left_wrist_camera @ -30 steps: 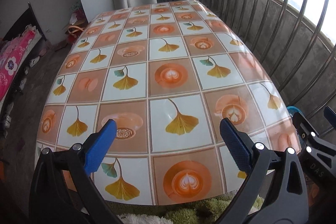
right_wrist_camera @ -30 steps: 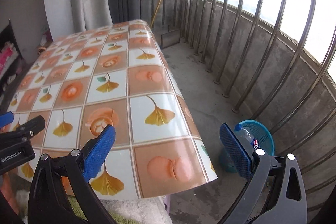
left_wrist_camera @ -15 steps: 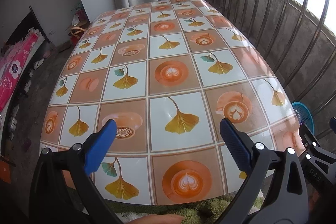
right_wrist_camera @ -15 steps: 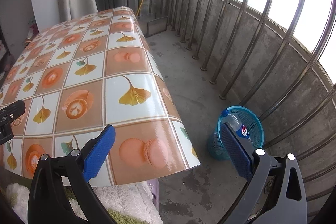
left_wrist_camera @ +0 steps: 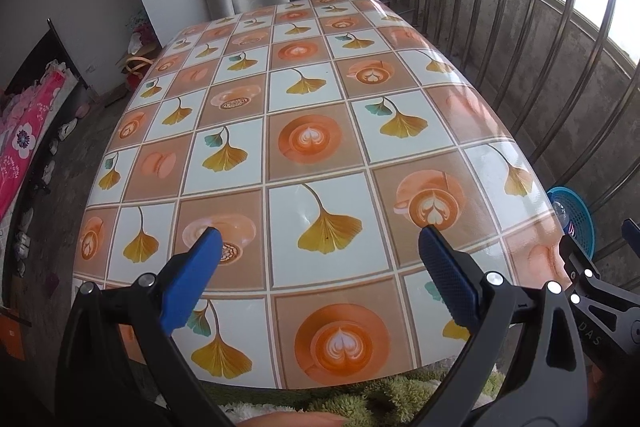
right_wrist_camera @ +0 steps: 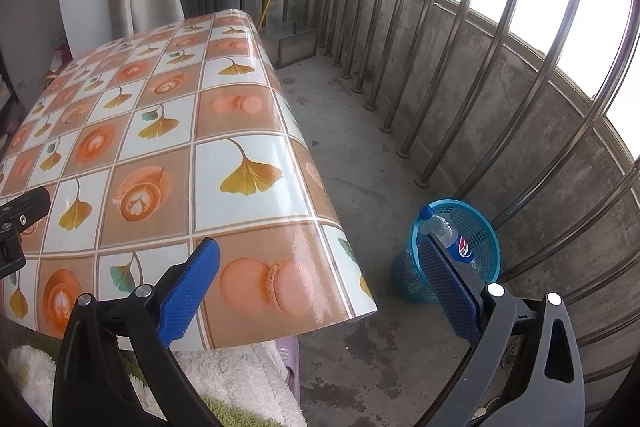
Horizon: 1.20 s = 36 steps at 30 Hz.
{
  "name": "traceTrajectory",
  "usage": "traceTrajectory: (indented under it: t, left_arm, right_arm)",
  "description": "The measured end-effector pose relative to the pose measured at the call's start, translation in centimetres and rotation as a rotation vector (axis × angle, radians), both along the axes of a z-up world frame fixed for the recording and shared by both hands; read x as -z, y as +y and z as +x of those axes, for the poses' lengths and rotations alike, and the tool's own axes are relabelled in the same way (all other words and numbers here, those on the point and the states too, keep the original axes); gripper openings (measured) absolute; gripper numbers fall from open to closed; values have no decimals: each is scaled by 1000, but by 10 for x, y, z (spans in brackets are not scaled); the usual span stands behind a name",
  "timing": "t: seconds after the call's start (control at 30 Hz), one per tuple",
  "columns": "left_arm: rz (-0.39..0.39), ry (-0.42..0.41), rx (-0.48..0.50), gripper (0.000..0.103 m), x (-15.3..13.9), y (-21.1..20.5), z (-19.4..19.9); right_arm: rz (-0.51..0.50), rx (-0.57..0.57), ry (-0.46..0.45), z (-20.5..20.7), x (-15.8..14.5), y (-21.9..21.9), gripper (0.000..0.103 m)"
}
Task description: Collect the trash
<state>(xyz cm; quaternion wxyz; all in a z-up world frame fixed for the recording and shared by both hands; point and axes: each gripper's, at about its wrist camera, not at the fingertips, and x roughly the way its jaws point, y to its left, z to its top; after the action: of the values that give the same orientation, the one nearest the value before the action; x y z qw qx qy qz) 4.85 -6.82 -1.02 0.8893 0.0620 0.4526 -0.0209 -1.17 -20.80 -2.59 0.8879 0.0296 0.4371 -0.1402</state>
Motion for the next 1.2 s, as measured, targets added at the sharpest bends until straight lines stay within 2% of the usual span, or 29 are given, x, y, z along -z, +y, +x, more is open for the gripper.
traceTrajectory:
  t: [0.83,1.2]
  left_arm:
    - [-13,0,9,94,-2,-1,-1]
    - [-49,8,41,94,-2,-4,-4]
  right_arm:
    - [-8,-6,-2,0,0,3,97]
    - [-6,8,-5,1,-6,3,97]
